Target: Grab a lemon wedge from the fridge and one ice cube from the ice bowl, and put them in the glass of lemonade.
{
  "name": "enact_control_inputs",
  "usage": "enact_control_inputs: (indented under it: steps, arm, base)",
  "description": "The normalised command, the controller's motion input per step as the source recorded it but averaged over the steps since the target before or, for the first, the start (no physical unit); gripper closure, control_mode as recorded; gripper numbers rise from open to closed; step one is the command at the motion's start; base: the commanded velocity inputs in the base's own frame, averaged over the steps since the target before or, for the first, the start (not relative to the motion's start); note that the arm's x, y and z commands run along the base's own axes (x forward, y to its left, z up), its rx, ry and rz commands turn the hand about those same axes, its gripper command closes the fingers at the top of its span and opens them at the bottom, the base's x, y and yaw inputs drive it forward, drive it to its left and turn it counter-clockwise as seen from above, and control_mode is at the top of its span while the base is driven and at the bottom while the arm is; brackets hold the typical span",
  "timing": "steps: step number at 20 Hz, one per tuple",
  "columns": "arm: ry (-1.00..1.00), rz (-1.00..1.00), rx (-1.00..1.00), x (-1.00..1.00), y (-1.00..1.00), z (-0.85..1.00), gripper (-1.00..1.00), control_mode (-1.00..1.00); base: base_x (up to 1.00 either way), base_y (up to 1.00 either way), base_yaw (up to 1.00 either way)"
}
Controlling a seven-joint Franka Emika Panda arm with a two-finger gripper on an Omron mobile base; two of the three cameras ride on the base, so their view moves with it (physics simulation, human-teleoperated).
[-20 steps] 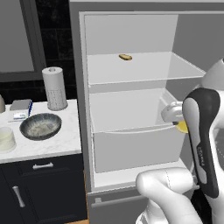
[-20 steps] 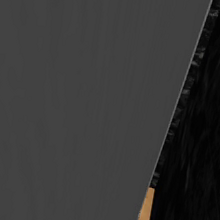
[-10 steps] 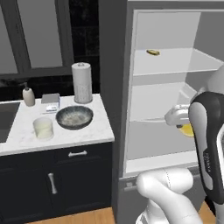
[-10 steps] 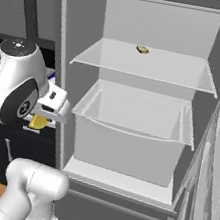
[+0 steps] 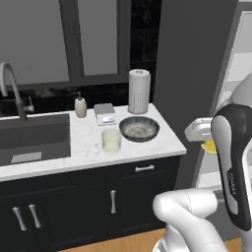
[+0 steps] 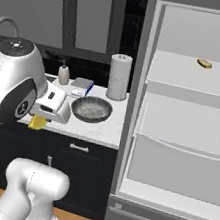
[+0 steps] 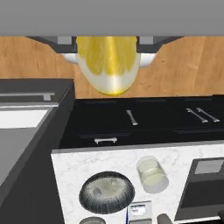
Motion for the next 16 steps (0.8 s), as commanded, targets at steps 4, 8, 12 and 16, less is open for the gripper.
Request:
enact_control_inputs:
  steps: [4, 8, 12, 16]
  arm:
    - [0.0, 0.0, 0.0, 0.0, 0.0, 0.0, 1.0, 1.0]
    - [0.0, 0.0, 0.0, 0.0, 0.0, 0.0, 1.0, 1.0]
    - [0.18, -0.04, 0.0, 0.33, 0.12, -0.21, 1.0, -1.0]
    - [0.23, -0.1, 0.0, 0.76, 0.67, -0.7, 1.0, -1.0]
  base:
    - [0.69, 0.84, -0.02]
    - [0.78, 0.18, -0.01]
    - [0.32, 0.09, -0.02]
    - [0.0, 0.0, 0.0]
